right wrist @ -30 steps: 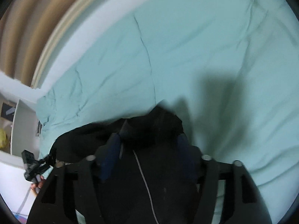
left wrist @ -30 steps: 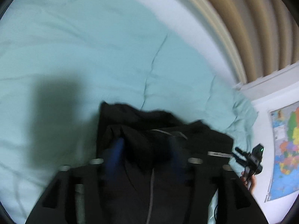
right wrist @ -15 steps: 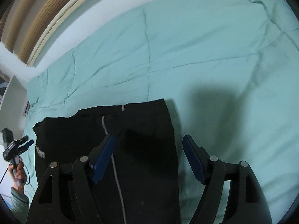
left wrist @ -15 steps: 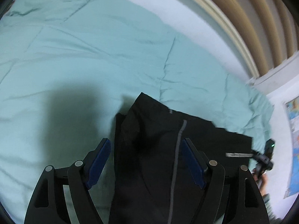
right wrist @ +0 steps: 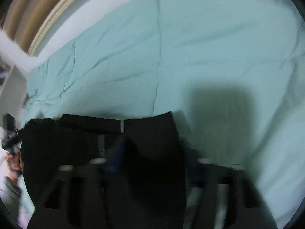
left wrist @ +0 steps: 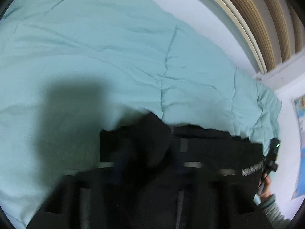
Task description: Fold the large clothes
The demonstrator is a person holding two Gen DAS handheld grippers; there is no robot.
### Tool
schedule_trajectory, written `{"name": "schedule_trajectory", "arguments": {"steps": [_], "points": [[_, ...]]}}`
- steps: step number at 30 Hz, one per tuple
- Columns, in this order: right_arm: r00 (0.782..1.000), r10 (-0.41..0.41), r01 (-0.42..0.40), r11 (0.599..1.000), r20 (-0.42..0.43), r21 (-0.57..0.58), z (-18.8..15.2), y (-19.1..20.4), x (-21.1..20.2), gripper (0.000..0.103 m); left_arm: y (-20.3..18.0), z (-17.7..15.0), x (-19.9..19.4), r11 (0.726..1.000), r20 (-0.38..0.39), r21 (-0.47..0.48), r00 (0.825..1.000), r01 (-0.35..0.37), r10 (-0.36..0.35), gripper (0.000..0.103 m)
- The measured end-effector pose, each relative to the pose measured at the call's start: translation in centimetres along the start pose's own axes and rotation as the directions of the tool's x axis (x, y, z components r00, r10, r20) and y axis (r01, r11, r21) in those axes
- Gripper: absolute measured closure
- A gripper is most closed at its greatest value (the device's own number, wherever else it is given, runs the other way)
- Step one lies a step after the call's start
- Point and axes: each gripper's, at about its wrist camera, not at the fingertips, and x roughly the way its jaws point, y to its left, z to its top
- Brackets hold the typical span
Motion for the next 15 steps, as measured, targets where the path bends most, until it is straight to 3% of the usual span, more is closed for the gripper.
{"name": "schedule_trajectory", "arguments": {"steps": [1, 4, 8, 10, 13, 15], "points": [[0.999, -0.037, 0.038, 0.999, 0.027, -0.036, -0.4, 0.7, -0.8, 0.073, -0.5, -0.3, -0.5, 0.999, 0.02, 0.02, 0.999, -0.026, 0.026, 0.087], [0.991, -0.097, 0.105, 0.99, 0.09, -0.093, -1.3, 2.0, -3.2, 0.083, -2.0, -1.1, -3.4, 0.994, 0.115, 0.047, 0.989, -0.095, 0.089, 0.089], [0.969, -0.135, 0.158, 0.982, 0.208, -0.1, -0.8, 3.0, -7.9, 0.086, -2.7, -0.3, -8.4, 1.0, 0.226, 0.003, 0.974, -0.013, 0.012, 0.089], [0.949, -0.172, 0.21, 0.97, 0.266, -0.123, 0.0, 4.3, -9.5, 0.086, -4.0, 0.7, -9.9, 0.999, 0.271, 0.032, 0.963, -0.025, 0.016, 0.089], [0.913, -0.257, 0.313, 0.939, 0.318, -0.141, 1.5, 6.1, -9.4, 0.086, -5.4, 2.5, -10.1, 0.997, 0.309, 0.064, 0.951, -0.044, 0.023, 0.089], [0.91, -0.288, 0.334, 0.935, 0.298, -0.117, 2.4, 5.3, -8.2, 0.086, -4.0, 3.7, -8.6, 1.0, 0.292, 0.017, 0.956, 0.0, -0.005, 0.089]]}}
